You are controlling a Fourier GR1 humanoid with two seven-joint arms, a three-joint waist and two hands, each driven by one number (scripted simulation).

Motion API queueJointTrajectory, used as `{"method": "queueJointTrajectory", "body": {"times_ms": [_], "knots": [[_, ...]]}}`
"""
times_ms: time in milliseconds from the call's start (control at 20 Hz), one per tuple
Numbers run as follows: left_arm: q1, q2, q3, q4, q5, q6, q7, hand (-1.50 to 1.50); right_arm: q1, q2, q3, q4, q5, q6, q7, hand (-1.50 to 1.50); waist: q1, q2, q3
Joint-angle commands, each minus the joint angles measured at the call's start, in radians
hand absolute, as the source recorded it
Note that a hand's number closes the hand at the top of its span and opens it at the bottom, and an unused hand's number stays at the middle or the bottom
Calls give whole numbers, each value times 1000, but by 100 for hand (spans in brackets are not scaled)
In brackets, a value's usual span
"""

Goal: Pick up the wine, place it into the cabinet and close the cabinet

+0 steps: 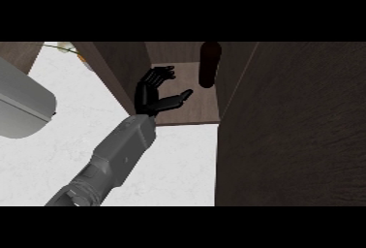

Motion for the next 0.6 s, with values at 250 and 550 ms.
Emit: {"method": "queueJointTrajectory", "body": {"times_ms": [250, 550], "knots": [[44, 21, 17, -98, -18, 57, -57, -150, 33, 7, 16, -64, 11, -22, 46, -150, 50, -29, 10], [168, 48, -68, -261, -85, 73, -32, -150, 9, -14, -4, -84, -23, -30, 108, -150, 69, -34, 10]]}}
